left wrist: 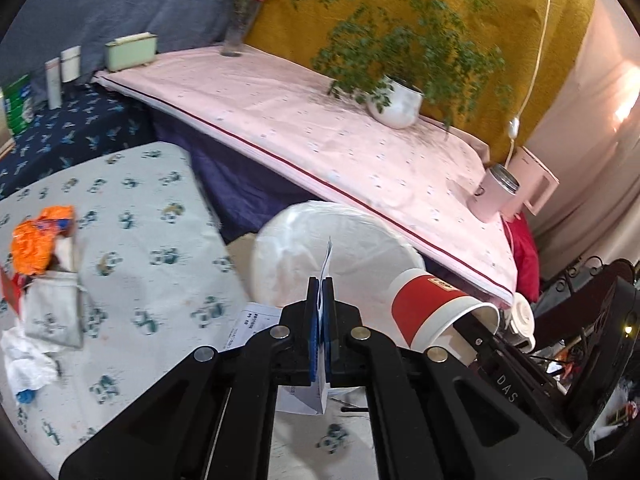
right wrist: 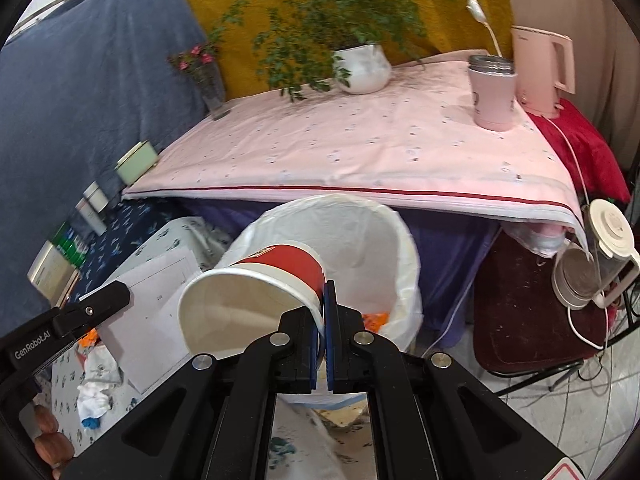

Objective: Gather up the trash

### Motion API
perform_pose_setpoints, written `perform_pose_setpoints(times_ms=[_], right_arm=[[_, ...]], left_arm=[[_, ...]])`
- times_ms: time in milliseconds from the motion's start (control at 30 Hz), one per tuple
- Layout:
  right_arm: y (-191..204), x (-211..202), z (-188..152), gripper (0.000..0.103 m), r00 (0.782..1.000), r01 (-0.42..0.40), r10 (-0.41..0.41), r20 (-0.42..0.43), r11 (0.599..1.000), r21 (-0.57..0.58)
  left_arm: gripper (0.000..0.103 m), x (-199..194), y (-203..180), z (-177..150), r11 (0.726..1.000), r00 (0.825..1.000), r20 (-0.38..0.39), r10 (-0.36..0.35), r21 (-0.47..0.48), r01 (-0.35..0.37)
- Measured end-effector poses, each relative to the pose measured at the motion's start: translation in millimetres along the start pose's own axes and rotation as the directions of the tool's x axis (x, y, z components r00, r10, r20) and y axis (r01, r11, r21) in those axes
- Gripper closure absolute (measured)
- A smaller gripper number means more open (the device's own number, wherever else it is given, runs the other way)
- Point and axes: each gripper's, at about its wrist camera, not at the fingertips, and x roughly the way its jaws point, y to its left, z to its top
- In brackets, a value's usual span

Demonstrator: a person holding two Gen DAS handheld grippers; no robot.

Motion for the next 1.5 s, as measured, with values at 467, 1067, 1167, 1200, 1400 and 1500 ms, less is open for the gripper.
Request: perform_pose_setpoints(times_ms=[467,1067,1167,1200,1400,1500], right_arm=[[-37,13,5,0.1,0.999,0.032,-0.031,-0.01,0.998,0.046],[-5,36,11,0.09,0.999,0.011,-0.012,-0.032,1.0,-0.014],[0,36,10,0.082,1.0,0.007,-0.008,-0.029,1.0,-0.024],[1,36,9,0.079,1.0,0.007,-0.008,-0.028,1.0,-0.027],[14,35,10,0.075,1.0,0.003,-0.004,-0.026,0.999,-0.049],[22,33,10,0.075,1.0,-0.007,0.006,-0.023,0.998,-0.057]], left_arm=[[0.08,47,-28,4,0.999,0.999,-0.05,-0.021,0.027,0.022],[0.04,35,12,1,0.997,0.998,0.003,0.061,-0.043,-0.061],[0.039,31,19,0,0.996,0.997,0.011,0.079,-0.052,-0.078],[0.039,30,22,0,0.995,0.996,0.014,0.086,-0.055,-0.085],[0.032,19,36,-5,0.99,0.993,0.029,0.112,-0.085,-0.109],[0.032,14,45,-7,0.987,0.991,0.036,0.129,-0.099,-0.125]])
